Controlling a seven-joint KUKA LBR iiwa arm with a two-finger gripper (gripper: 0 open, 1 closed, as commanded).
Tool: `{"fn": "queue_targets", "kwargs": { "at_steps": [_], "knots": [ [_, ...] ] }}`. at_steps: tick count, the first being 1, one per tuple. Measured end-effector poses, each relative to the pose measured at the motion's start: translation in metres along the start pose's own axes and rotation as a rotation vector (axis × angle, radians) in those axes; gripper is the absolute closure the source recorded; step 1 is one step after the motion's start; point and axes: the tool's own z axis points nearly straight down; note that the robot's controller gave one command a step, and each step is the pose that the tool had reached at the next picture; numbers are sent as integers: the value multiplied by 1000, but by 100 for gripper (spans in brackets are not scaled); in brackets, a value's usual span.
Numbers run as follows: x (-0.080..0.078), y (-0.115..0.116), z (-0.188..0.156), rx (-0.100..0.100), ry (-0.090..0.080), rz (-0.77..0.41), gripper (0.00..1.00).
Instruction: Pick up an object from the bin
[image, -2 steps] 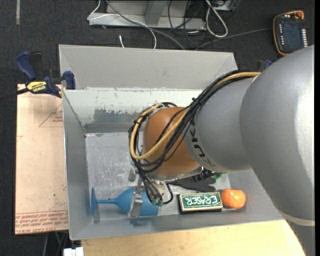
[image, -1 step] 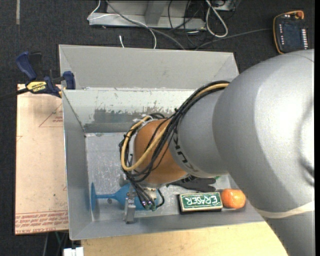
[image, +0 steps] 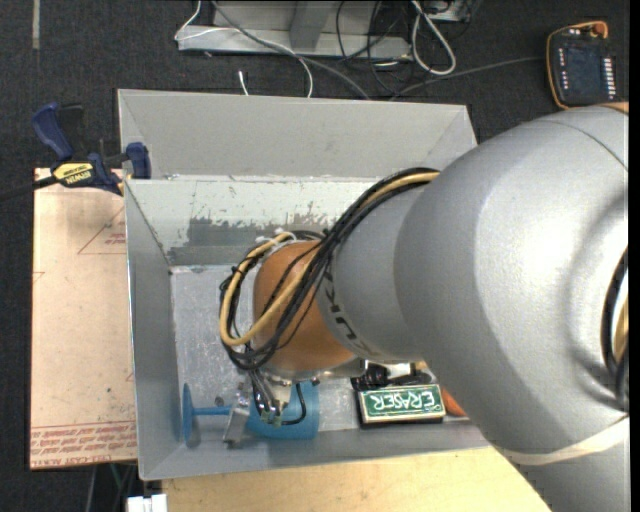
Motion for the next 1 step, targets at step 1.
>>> {"fn": "queue_targets", "kwargs": {
  "at_steps": [1],
  "knots": [
    [-11, -12, 3, -6, -5, -236, 100]
  ]
}}
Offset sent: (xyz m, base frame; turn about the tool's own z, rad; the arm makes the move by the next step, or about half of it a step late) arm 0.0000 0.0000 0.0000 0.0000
